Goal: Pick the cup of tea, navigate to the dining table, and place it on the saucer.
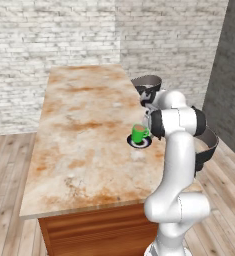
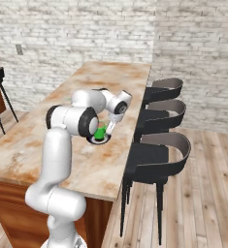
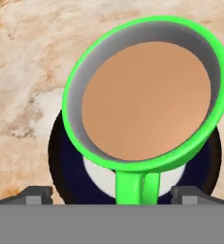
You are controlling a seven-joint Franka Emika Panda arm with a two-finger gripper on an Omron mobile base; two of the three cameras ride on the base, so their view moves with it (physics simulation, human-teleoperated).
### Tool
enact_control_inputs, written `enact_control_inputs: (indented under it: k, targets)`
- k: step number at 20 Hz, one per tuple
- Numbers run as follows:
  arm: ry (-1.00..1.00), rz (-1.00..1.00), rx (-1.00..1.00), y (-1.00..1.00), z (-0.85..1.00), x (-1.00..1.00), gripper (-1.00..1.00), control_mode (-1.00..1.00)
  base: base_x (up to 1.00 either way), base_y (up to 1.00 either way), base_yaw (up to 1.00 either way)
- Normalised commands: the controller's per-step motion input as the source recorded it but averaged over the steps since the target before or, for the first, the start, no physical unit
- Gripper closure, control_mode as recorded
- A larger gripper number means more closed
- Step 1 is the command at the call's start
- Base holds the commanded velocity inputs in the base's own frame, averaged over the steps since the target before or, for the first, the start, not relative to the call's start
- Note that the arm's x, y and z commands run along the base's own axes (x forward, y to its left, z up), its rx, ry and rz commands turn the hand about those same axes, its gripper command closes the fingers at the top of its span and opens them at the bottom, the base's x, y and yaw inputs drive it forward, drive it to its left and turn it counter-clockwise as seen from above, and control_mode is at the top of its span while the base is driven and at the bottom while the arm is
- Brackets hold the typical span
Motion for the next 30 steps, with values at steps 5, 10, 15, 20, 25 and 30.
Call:
enact_control_inputs:
  k: [5, 10, 15, 20, 25, 30]
  targets:
    - [0.00, 0.04, 0.01, 0.00, 0.36, 0.00, -1.00, -1.00, 0.00, 0.00, 0.00]
    - [0.00, 0.03, 0.00, 0.00, 0.32, 0.00, -1.00, -1.00, 0.00, 0.00, 0.00]
    - [0.00, -0.01, 0.00, 0.00, 0.21, -0.35, -1.00, -1.00, 0.00, 0.00, 0.00]
    - [-0.10, -0.11, 0.00, 0.00, 0.13, -0.76, -1.00, -1.00, 0.00, 0.00, 0.00]
    - [-0.12, -0.29, 0.00, 0.09, 0.20, -0.98, -1.00, -1.00, 0.00, 0.00, 0.00]
    - [-0.12, -0.42, -0.08, 0.31, 0.47, -0.91, -1.00, -1.00, 0.00, 0.00, 0.00]
